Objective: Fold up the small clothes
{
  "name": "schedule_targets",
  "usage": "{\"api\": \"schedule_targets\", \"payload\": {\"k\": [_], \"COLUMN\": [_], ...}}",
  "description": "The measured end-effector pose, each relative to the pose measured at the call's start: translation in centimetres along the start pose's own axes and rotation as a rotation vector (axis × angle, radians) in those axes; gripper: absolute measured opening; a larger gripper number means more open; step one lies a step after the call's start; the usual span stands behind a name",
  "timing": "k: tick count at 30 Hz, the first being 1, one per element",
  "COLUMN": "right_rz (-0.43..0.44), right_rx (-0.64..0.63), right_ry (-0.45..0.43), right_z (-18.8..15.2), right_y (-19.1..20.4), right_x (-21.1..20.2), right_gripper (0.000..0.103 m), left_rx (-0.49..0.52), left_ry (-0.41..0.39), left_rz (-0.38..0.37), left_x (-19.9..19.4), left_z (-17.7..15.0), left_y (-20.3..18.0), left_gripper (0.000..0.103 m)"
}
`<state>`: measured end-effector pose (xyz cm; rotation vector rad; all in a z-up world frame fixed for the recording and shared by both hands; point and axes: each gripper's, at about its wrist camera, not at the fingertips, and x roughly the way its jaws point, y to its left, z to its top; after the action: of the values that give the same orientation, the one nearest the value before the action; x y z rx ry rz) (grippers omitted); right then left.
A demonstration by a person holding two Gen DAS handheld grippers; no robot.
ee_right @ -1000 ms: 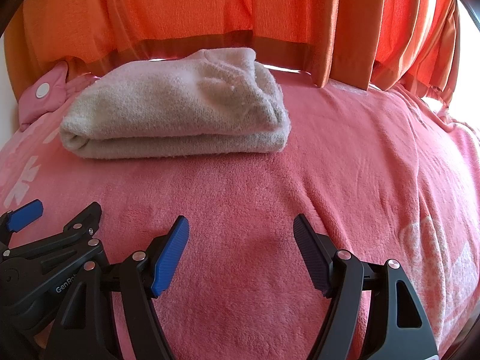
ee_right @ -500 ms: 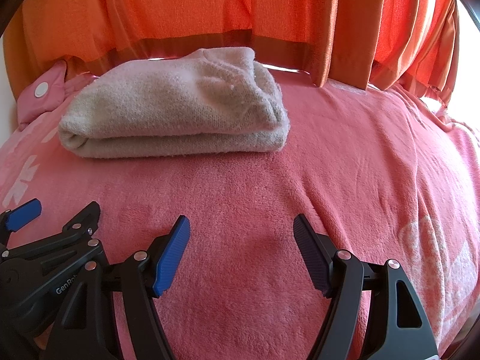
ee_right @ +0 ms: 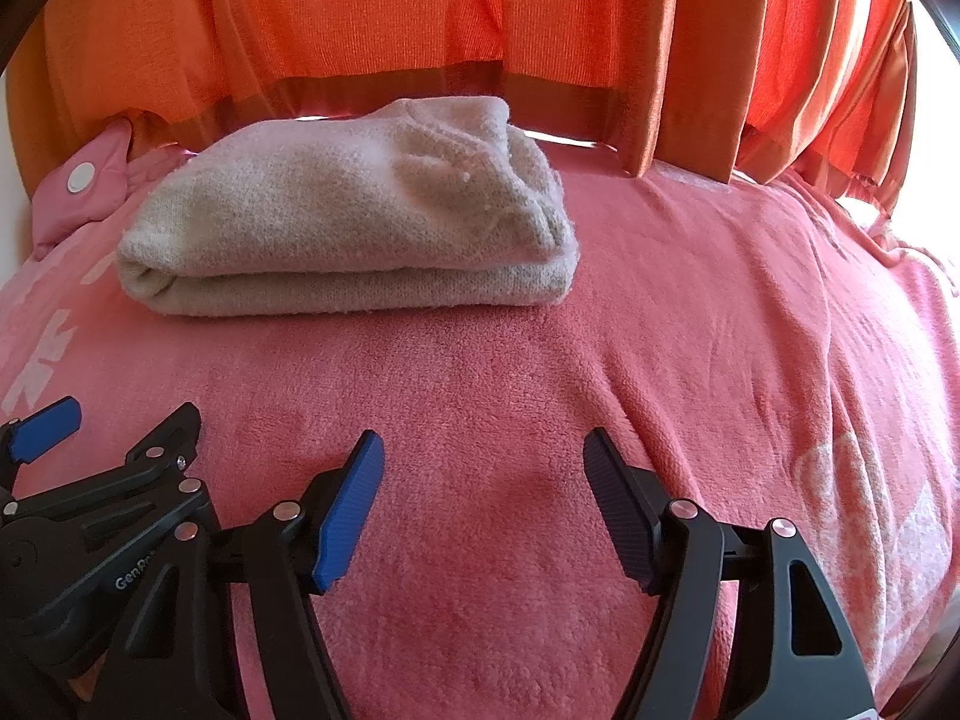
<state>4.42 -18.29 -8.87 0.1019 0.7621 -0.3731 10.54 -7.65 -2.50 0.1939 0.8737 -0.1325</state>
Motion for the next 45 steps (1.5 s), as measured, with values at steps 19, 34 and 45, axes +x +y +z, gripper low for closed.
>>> {"api": "schedule_targets", "payload": {"k": [19,34,45], "right_rz": [0.037,0.035,0.033], "right_rx": [0.076,0.075,0.075], "right_ry": [0.018,0.019,0.024], "right_z": [0.4,0.4,0.3], "right_y": [-0.9,-0.9,-0.8], "right_x": [0.3,0.4,0.5], "right_gripper": [0.068,0.068,0.068], "left_rx": [0.004,0.005,0.005], "left_ry": [0.010,0.009,0.009], "left_rz": [0.006,0.010,0.009], "left_x": [0.1,0.1,0.1], "left_z": [0.1,0.2,0.2], "left_y": [-0.1,-0.2,-0.2], "left_gripper": [0.090,0.090,0.090]}}
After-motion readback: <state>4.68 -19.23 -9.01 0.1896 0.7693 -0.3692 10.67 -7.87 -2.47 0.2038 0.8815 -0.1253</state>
